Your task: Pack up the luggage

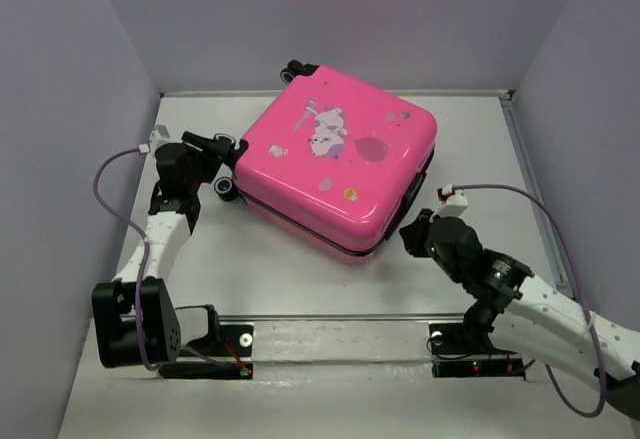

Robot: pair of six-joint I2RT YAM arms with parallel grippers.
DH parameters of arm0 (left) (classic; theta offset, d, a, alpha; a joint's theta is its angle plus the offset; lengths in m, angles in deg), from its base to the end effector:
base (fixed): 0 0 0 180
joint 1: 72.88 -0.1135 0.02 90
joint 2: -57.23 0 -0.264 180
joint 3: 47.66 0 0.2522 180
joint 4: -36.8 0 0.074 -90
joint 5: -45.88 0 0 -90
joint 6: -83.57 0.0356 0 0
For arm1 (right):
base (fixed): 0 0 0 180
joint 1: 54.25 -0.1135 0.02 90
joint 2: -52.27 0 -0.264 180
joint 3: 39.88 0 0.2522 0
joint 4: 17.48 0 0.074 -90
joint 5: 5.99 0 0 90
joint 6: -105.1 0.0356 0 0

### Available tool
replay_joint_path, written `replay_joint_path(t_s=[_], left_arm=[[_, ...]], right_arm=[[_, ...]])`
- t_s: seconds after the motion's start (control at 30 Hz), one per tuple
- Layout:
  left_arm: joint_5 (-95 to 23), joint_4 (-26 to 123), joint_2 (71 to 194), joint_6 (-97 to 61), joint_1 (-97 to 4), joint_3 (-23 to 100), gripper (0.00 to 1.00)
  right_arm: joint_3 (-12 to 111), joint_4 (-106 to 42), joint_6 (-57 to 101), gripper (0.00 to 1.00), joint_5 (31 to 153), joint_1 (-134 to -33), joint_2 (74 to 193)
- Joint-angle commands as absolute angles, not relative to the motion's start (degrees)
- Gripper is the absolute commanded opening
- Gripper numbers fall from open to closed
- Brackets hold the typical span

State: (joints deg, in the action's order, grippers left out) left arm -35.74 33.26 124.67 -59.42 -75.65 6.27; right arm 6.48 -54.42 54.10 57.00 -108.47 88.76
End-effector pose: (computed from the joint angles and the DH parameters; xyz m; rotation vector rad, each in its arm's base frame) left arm 0.2714 0.0079 0.2795 -0.7450 1.6453 -0.7618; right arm 0.1010 0.1125 0.2656 0.0267 2.0330 0.5627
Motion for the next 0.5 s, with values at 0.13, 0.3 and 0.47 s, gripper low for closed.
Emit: replay_joint_path(t_s=[0.13,0.3,0.47], left_arm=[[-31.73,25.86,133.34,-56.70,-76.49,19.36,0.06],[-32.16,26.13,137.91,-56.79,-76.49,20.16,0.06],[-34.36,24.90,138.71,-57.05,-76.66,16.04,0.06]], right_arm=[[1.66,-40.51,48.58,0.07,74.49,-79.61,96.65],[0.16,-26.61,45.68,0.07,86.26,-72.98,104.65],[0.50,-10.37,47.70,0.07,98.65,-68.94,113.69]])
